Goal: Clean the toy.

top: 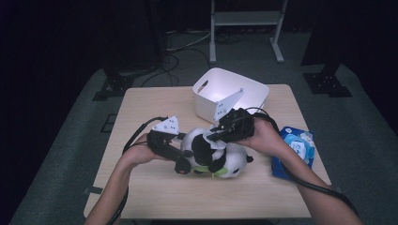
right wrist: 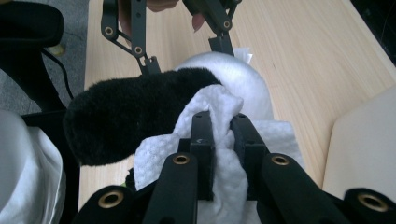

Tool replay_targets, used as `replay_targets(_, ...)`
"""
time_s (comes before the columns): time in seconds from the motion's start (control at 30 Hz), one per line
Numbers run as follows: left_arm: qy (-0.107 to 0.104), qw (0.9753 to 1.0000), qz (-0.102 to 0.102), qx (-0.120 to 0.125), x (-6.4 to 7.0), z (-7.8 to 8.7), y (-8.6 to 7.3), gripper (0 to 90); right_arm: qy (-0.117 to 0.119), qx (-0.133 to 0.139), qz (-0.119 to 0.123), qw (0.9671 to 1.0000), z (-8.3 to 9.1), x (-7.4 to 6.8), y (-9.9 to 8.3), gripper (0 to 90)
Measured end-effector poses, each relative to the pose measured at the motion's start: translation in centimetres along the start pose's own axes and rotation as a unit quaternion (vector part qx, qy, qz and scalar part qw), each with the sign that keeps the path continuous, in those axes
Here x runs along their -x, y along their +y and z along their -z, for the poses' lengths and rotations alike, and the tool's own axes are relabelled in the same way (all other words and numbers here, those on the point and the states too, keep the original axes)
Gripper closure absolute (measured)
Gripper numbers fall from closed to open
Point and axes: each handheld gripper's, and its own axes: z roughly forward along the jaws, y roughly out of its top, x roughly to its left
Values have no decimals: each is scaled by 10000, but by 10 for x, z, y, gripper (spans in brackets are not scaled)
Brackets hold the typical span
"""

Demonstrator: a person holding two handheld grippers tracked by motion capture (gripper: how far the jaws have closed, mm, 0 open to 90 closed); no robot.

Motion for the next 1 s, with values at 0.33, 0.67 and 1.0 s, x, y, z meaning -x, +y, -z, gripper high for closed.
replay_targets(0.33,-114,9996,-210,-175,6,-7,15,382,95,85,199,9997,-4,-8,19,802)
replay_targets(0.67,-264,9995,-184,-50,7,-19,26,296,-8,80,-9,10000,10,-3,-10,803)
replay_targets(1.0,-314,9995,-34,76,3,-36,34,181,-143,87,-136,9998,28,-1,-28,802)
